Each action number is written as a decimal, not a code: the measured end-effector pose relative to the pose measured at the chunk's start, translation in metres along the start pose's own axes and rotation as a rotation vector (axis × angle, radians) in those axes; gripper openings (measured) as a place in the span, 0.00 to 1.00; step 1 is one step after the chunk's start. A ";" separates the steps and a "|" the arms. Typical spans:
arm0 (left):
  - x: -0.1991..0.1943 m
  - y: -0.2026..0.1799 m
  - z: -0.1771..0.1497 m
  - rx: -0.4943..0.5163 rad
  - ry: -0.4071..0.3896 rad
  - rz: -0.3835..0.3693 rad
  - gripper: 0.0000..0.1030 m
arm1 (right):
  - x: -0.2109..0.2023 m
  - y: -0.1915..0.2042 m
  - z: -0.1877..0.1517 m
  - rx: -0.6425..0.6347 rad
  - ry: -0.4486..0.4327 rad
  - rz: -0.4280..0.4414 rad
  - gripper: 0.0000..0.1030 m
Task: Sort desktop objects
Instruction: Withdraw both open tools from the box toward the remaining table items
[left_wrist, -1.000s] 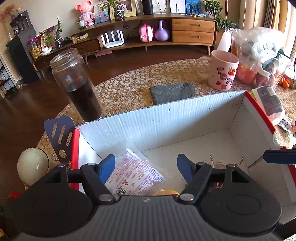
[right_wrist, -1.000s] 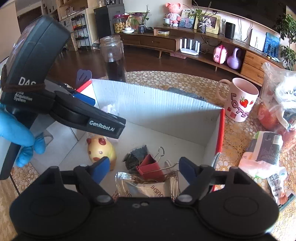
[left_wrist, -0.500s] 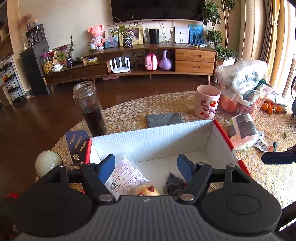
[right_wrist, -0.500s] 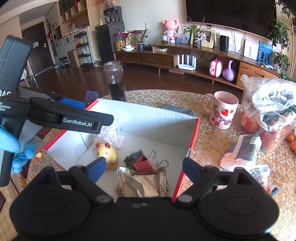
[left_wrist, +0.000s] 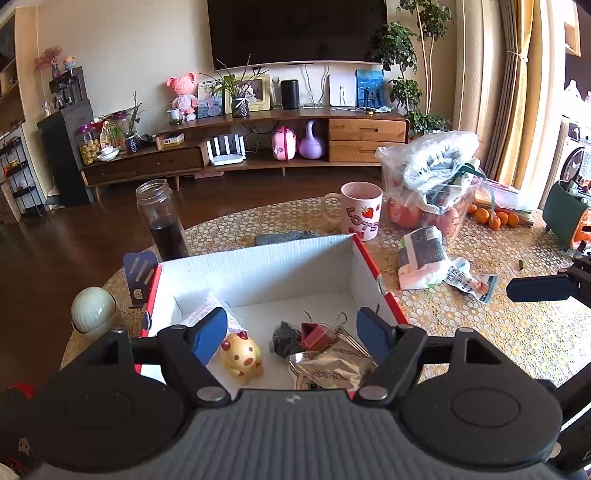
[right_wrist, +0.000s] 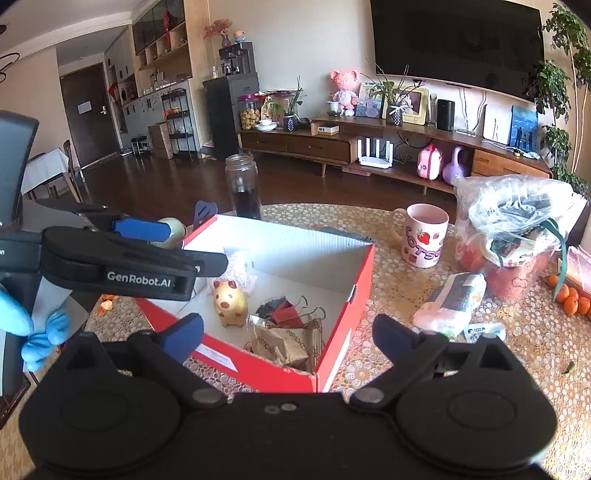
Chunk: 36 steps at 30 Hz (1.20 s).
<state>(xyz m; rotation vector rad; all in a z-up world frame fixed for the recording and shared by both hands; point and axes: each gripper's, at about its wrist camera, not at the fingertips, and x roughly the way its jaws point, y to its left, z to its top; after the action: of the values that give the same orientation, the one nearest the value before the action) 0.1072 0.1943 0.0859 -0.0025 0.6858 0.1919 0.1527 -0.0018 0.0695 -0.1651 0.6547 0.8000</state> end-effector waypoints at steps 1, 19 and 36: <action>-0.004 -0.005 -0.004 -0.001 0.000 -0.004 0.74 | -0.006 -0.001 -0.004 -0.006 -0.005 0.000 0.96; -0.001 -0.124 -0.025 0.093 0.024 -0.165 0.93 | -0.074 -0.099 -0.096 0.077 -0.006 -0.179 1.00; 0.137 -0.183 0.058 0.170 0.131 -0.206 1.00 | 0.009 -0.190 -0.092 0.029 0.013 -0.253 1.00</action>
<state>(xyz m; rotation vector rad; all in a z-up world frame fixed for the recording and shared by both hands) 0.2794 0.0422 0.0332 0.0768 0.8251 -0.0656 0.2478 -0.1628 -0.0288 -0.2223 0.6428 0.5464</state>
